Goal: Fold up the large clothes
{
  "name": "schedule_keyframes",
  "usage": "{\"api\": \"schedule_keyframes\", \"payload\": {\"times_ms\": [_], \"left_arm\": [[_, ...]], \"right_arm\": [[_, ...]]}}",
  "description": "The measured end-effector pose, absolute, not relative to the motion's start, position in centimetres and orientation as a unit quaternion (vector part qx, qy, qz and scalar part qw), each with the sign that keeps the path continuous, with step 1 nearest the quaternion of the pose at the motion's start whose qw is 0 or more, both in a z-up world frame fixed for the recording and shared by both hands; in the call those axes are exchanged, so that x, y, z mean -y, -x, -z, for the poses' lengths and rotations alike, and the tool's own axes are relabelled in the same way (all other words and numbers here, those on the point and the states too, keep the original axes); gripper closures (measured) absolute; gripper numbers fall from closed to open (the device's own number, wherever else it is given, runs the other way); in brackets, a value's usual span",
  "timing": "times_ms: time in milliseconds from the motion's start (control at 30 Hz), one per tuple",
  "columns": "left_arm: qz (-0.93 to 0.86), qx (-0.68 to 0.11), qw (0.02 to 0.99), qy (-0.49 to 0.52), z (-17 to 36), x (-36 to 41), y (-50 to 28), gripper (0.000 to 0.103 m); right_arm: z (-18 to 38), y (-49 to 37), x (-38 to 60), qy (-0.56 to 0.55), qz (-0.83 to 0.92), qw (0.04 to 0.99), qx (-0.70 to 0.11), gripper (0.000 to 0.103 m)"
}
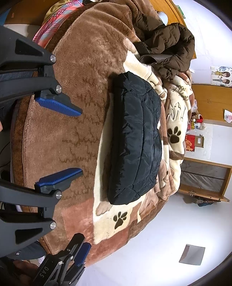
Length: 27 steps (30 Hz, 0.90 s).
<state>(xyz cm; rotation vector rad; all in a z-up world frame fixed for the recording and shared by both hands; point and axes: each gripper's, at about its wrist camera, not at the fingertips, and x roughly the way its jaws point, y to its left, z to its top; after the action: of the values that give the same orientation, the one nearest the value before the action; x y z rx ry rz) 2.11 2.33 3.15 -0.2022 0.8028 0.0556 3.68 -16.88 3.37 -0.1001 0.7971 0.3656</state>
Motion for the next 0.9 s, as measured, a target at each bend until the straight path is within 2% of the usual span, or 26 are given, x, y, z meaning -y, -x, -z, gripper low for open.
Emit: {"api": "schedule_keyframes", "payload": {"times_ms": [900], "left_arm": [[-0.047,-0.382,0.919,0.088,-3.41,-1.61,-1.71,0.04]], "right_arm": [[-3.11,-3.28,16.77,0.048,-0.178,0.903,-0.389,0.052]]}}
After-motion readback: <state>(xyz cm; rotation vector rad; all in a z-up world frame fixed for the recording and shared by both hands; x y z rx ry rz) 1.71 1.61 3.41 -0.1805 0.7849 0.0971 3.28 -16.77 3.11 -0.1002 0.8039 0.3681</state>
